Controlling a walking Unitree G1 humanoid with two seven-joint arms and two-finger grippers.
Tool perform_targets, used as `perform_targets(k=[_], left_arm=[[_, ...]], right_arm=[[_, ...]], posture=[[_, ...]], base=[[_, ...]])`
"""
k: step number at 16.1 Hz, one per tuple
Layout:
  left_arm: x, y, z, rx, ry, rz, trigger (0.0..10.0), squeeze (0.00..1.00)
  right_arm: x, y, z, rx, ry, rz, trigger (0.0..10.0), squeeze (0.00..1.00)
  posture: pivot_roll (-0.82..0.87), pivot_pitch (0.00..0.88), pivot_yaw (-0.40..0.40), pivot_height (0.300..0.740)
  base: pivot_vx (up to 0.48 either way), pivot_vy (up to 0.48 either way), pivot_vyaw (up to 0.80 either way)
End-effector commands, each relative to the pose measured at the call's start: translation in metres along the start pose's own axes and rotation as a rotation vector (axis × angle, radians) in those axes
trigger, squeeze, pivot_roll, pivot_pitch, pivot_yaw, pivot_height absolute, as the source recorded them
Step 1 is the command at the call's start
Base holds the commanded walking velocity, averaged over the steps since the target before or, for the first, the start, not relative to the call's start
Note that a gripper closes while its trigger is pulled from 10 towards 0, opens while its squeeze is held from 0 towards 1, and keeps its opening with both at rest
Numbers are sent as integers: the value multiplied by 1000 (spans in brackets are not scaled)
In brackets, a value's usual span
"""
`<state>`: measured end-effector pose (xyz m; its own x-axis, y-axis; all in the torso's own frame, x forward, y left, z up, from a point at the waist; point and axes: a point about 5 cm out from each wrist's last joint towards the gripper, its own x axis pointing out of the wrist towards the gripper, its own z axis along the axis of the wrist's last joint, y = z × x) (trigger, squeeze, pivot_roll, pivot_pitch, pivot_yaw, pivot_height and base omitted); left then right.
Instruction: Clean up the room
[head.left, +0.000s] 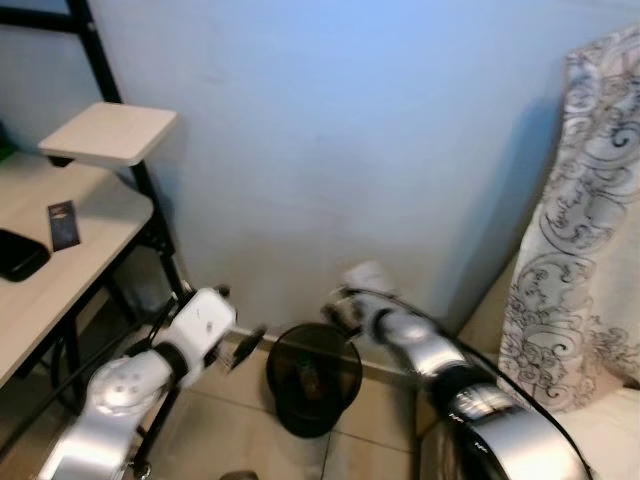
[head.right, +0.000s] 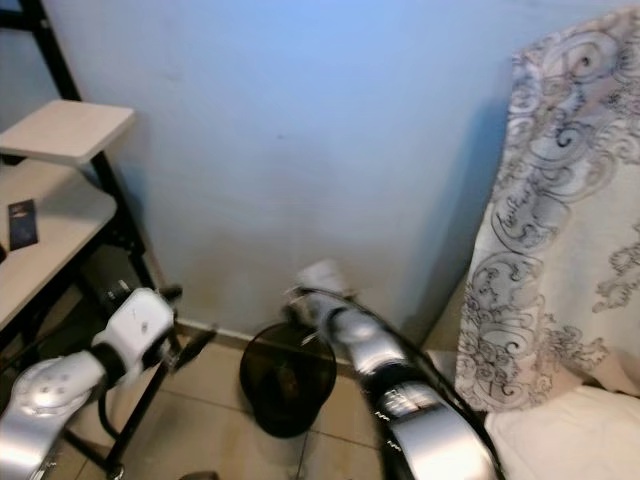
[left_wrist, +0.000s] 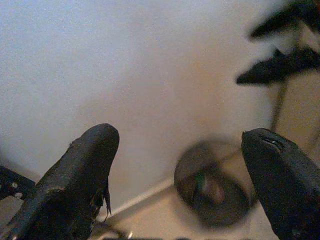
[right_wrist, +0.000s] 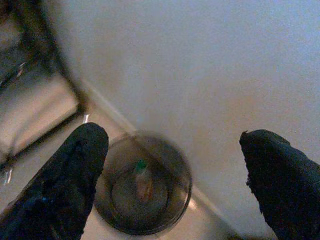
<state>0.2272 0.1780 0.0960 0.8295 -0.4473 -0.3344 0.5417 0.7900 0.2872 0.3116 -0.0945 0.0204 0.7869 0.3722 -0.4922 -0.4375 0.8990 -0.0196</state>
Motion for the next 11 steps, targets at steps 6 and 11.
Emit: perform_targets(k=[6,11], left_arm=[[0,-8,10,-158,-63,267,10000,0],[3,4,22,-192,-100,387,10000,0]], right_arm=[[-69,-40,35,179,-322,-324,10000,1000],[-101,-47,41,221,-332,-494,10000,1000]], posture=[[114,0,5,740],[86,0,-15,740]], base=[[0,0,-411],[0,0,-681]])
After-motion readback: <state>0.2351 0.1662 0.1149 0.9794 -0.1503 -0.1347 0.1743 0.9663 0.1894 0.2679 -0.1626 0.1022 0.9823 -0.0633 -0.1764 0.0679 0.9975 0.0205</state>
